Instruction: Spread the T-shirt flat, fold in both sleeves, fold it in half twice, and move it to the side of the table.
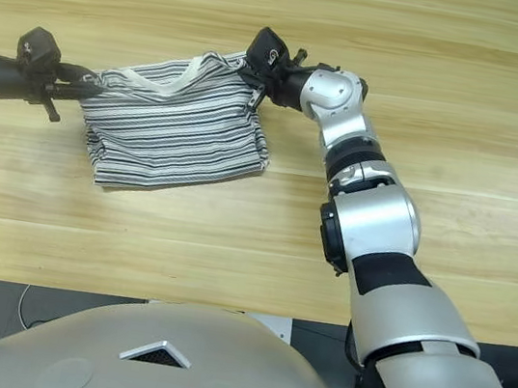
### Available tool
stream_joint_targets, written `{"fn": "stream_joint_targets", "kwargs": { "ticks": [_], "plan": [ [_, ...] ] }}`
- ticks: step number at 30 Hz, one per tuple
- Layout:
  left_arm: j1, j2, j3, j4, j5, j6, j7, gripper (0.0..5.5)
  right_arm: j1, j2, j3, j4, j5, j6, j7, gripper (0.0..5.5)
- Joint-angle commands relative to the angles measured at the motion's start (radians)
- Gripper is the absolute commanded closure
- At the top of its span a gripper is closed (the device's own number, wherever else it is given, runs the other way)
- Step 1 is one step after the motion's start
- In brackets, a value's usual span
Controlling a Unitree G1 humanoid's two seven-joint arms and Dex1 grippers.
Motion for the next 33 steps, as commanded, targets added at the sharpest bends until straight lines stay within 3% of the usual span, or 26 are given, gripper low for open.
{"fn": "stream_joint_targets", "kwargs": {
  "ticks": [1, 7, 12, 15, 18, 29, 33],
  "plan": [
    [-0.058, 0.002, -0.003, 0.081, 0.063, -0.044, 0.135, 3.81, -0.053, 0.012, 0.047, 0.021, -0.114, 0.061, -0.214, 4.13],
    [-0.077, 0.011, 0.028, 0.089, 0.074, -0.146, 0.218, 3.81, -0.071, -0.009, 0.128, 0.016, -0.268, 0.001, -0.445, 4.13],
    [0.119, -0.021, 0.061, -0.368, -0.132, -0.162, -0.026, 3.81, -0.037, -0.001, 0.033, -0.013, -0.16, -0.187, -0.257, 4.13],
    [0.274, 0.001, 0.015, -0.689, -0.177, -0.073, -0.071, 3.81, 0.0, 0.003, -0.008, -0.021, -0.104, -0.23, -0.118, 4.13],
    [0.364, 0.028, -0.015, -0.842, -0.159, 0.0, -0.085, 3.81, 0.027, 0.006, 0.003, -0.017, -0.114, -0.223, -0.048, 4.13],
    [0.573, 0.136, -0.164, -1.034, 0.111, -0.049, -0.063, 3.81, 0.106, 0.0, 0.121, 0.0, -0.255, -0.159, -0.069, 4.13],
    [0.581, 0.203, -0.237, -1.044, 0.384, -0.141, 0.028, 3.81, 0.126, -0.03, 0.153, -0.007, -0.279, -0.186, -0.027, 4.13]
  ]
}}
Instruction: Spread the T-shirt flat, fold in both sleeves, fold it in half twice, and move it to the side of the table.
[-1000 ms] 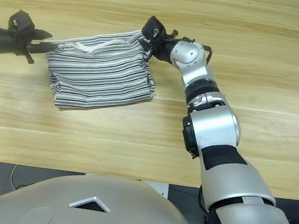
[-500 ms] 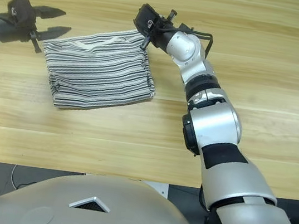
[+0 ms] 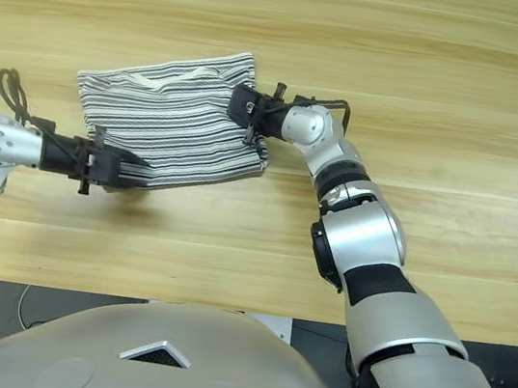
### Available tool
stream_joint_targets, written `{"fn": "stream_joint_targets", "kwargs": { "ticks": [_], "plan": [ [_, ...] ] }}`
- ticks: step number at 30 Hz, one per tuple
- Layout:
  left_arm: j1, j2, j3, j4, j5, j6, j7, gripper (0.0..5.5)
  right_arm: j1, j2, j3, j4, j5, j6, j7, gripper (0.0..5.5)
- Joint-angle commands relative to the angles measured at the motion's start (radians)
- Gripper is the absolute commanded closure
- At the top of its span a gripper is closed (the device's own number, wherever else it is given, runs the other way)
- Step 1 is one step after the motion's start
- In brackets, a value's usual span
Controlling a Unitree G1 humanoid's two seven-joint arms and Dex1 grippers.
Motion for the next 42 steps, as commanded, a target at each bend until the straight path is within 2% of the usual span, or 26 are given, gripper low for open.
{"fn": "stream_joint_targets", "kwargs": {
  "ticks": [1, 6, 8, 11, 13, 15, 18, 21, 25, 29, 32, 36, 42],
  "plan": [
    [-0.004, 0.074, -0.077, 0.008, 0.265, -0.086, 0.09, 3.81, 0.04, -0.051, 0.041, -0.006, -0.037, -0.024, 0.087, 4.13],
    [-0.1, 0.115, -0.123, 0.077, 0.449, -0.223, 0.208, 3.81, 0.126, -0.149, 0.026, -0.127, 0.059, -0.128, 0.357, 4.13],
    [-0.15, 0.132, -0.124, 0.124, 0.503, -0.249, 0.257, 3.81, 0.198, -0.205, 0.019, -0.273, 0.132, -0.113, 0.482, 4.13],
    [-0.221, 0.147, -0.141, 0.206, 0.582, -0.31, 0.341, 3.81, 0.382, -0.307, 0.033, -0.669, 0.3, 0.073, 0.714, 4.13],
    [-0.264, 0.138, -0.158, 0.239, 0.637, -0.382, 0.438, 3.81, 0.494, -0.348, 0.048, -0.955, 0.469, 0.302, 0.828, 4.13],
    [-0.303, 0.115, -0.176, 0.245, 0.696, -0.452, 0.543, 3.81, 0.556, -0.34, 0.057, -1.124, 0.593, 0.479, 0.861, 4.13],
    [-0.362, 0.091, -0.202, 0.258, 0.786, -0.522, 0.688, 3.81, 0.599, -0.297, 0.071, -1.221, 0.67, 0.626, 0.848, 4.13],
    [-0.402, 0.077, -0.224, 0.303, 0.851, -0.559, 0.806, 3.81, 0.609, -0.252, 0.073, -1.265, 0.734, 0.736, 0.81, 4.13],
    [-0.45, 0.066, -0.252, 0.386, 0.913, -0.568, 0.919, 3.81, 0.606, -0.2, 0.054, -1.252, 0.775, 0.787, 0.769, 4.13],
    [-0.55, 0.037, -0.315, 0.588, 1.008, -0.528, 1.031, 3.81, 0.555, -0.226, -0.06, -1.287, 0.901, 0.88, 0.774, 4.13],
    [-0.604, 0.04, -0.369, 0.743, 1.077, -0.481, 1.108, 3.81, 0.446, -0.216, -0.158, -1.186, 0.885, 0.842, 0.688, 4.13],
    [-0.634, 0.063, -0.442, 0.87, 1.127, -0.469, 1.183, 3.81, 0.382, -0.227, -0.21, -1.125, 0.863, 0.793, 0.656, 4.13],
    [-0.691, 0.042, -0.493, 0.964, 1.126, -0.422, 1.27, 3.81, 0.363, -0.217, -0.167, -1.008, 0.719, 0.6, 0.611, 4.13]
  ]
}}
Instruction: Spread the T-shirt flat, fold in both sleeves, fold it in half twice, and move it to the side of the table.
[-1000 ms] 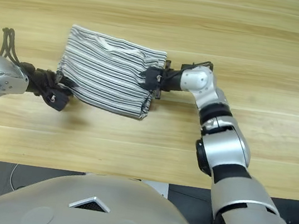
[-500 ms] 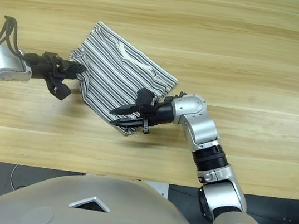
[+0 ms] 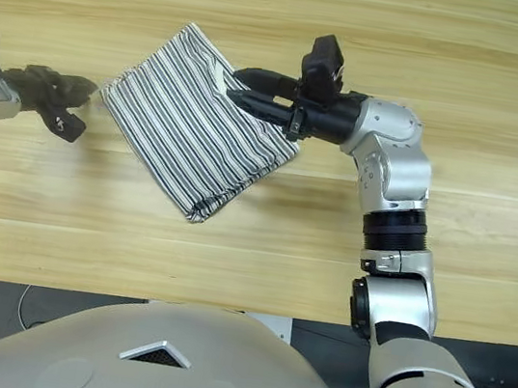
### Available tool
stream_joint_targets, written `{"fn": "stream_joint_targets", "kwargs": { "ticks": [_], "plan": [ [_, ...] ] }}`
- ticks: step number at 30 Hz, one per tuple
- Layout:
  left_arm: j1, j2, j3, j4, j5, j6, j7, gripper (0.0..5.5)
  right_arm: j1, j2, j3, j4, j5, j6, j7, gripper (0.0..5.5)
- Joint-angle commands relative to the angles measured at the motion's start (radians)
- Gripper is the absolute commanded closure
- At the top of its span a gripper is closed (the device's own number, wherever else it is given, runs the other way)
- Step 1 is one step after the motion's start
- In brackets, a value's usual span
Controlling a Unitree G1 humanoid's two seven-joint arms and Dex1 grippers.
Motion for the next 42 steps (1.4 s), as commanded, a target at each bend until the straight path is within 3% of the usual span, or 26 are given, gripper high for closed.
{"fn": "stream_joint_targets", "kwargs": {
  "ticks": [1, 5, 8, 12, 16, 20, 30, 36, 42],
  "plan": [
    [-0.038, -0.015, -0.028, 0.028, 0.001, 0.019, 0.053, 3.81, -0.015, 0.0, 0.046, 0.091, -0.13, -0.155, -0.034, 4.13],
    [-0.035, 0.002, 0.109, -0.029, -0.235, -0.062, 0.004, 3.81, -0.04, -0.022, 0.111, 0.262, -0.336, -0.384, -0.14, 4.13],
    [0.01, 0.039, 0.213, -0.207, -0.426, -0.081, -0.103, 3.81, -0.089, -0.056, 0.171, 0.425, -0.522, -0.557, -0.276, 4.13],
    [0.101, 0.066, 0.286, -0.433, -0.544, -0.014, -0.248, 3.81, -0.134, -0.061, 0.193, 0.553, -0.612, -0.67, -0.361, 4.13],
    [0.192, 0.033, 0.281, -0.507, -0.59, 0.036, -0.366, 3.81, -0.168, -0.064, 0.196, 0.626, -0.647, -0.724, -0.41, 4.13],
    [0.235, -0.04, 0.221, -0.406, -0.586, 0.036, -0.449, 3.81, -0.167, -0.072, 0.203, 0.648, -0.66, -0.754, -0.398, 4.13],
    [0.013, -0.236, 0.055, -0.002, -0.336, 0.075, -0.196, 3.81, -0.096, -0.156, 0.296, 0.546, -0.729, -0.796, -0.265, 4.13],
    [-0.082, -0.278, -0.112, 0.028, -0.134, 0.055, 0.058, 3.81, 0.089, -0.32, 0.384, 0.153, -0.625, -0.645, 0.054, 4.13],
    [-0.111, -0.281, -0.192, 0.029, -0.047, 0.053, 0.259, 3.81, 0.195, -0.35, 0.402, -0.053, -0.521, -0.502, 0.132, 4.13]
  ]
}}
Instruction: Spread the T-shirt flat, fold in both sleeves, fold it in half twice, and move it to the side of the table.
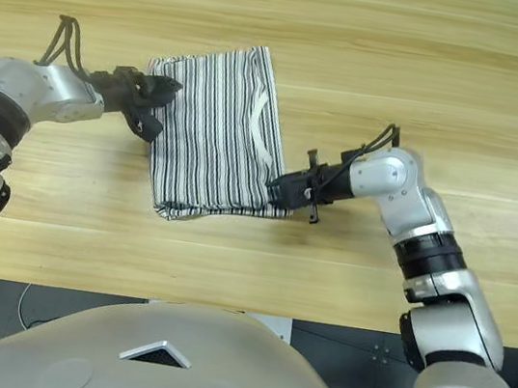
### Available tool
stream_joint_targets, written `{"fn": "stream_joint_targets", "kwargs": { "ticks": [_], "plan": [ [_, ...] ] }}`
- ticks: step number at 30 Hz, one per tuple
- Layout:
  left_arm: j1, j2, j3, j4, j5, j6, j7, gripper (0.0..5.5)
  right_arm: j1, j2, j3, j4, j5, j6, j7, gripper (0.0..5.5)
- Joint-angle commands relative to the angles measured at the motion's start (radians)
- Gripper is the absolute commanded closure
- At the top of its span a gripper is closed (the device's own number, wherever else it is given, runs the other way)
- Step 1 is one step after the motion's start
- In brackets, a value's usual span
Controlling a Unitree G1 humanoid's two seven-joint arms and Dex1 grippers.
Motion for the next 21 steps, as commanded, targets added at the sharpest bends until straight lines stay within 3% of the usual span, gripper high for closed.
{"fn": "stream_joint_targets", "kwargs": {
  "ticks": [1, 8, 12, 18, 21],
  "plan": [
    [-0.028, -0.002, -0.044, 0.016, 0.047, -0.003, 0.075, 3.81, 0.058, -0.021, 0.033, -0.038, 0.003, 0.065, 0.039, 4.13],
    [-0.063, 0.041, -0.052, 0.078, 0.056, 0.027, 0.14, 3.81, 0.035, -0.053, -0.023, -0.111, 0.03, 0.106, 0.018, 4.13],
    [-0.071, 0.124, 0.053, -0.016, -0.059, -0.045, 0.132, 3.81, 0.034, -0.119, -0.093, -0.259, 0.154, 0.218, 0.088, 4.13],
    [0.142, 0.3, 0.288, -0.373, -0.674, -0.242, -0.25, 3.81, -0.004, -0.171, -0.188, -0.259, 0.334, 0.392, 0.188, 4.13],
    [0.345, 0.455, 0.298, -0.548, -0.95, -0.212, -0.503, 3.46, -0.017, -0.17, -0.182, -0.037, 0.168, 0.142, 0.085, 3.93]
  ]
}}
